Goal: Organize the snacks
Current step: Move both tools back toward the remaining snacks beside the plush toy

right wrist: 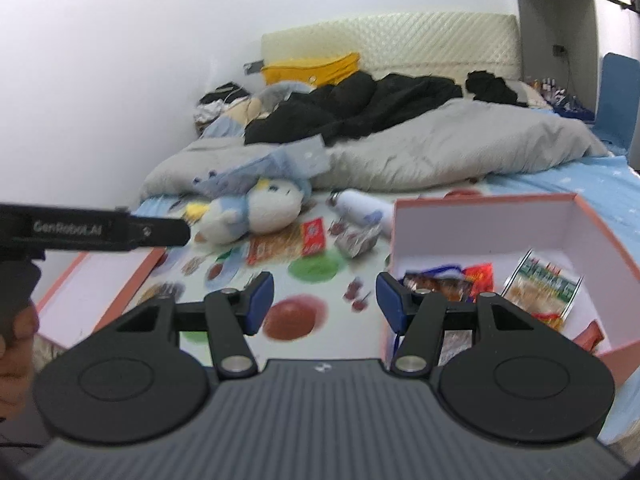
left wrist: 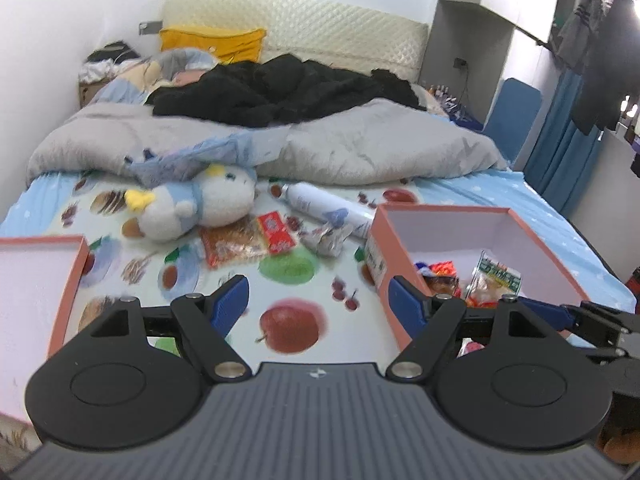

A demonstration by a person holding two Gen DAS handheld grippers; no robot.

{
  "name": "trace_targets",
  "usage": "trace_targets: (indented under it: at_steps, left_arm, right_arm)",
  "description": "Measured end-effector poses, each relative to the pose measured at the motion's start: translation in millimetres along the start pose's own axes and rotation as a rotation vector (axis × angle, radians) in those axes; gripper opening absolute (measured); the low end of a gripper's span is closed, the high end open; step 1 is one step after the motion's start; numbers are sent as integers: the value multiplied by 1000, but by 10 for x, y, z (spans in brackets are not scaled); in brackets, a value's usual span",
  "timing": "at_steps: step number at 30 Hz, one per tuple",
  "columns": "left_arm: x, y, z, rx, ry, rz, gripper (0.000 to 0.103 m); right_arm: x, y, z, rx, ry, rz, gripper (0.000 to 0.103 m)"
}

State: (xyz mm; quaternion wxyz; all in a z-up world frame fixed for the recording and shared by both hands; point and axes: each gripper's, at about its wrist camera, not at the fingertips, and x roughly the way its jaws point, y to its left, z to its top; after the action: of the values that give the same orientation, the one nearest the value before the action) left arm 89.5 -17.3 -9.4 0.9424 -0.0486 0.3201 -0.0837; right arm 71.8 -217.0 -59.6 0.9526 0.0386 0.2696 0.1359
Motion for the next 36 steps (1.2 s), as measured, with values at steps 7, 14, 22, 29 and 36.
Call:
trace_targets:
  at_steps: [7, 14, 22, 29, 36]
  left_arm:
    - [90, 289, -206, -66, 51, 24, 81]
    - [399, 541, -238, -101, 93, 50, 81]
    - [1173, 798, -260, -142, 152, 80, 81]
    - [1956, 1149, -125, -155, 202, 70, 81]
    - [2742, 1305, 104, 43, 254, 39, 81]
  right_arm:
    - [149, 148, -136, -14, 49, 18, 59]
    - [391, 225, -84, -25, 67, 9, 59]
    - [951, 249, 39, -52, 112, -12, 59]
    - [1622, 225, 149, -49, 153, -54, 59]
    - [2315, 117, 281, 48, 174, -146, 59]
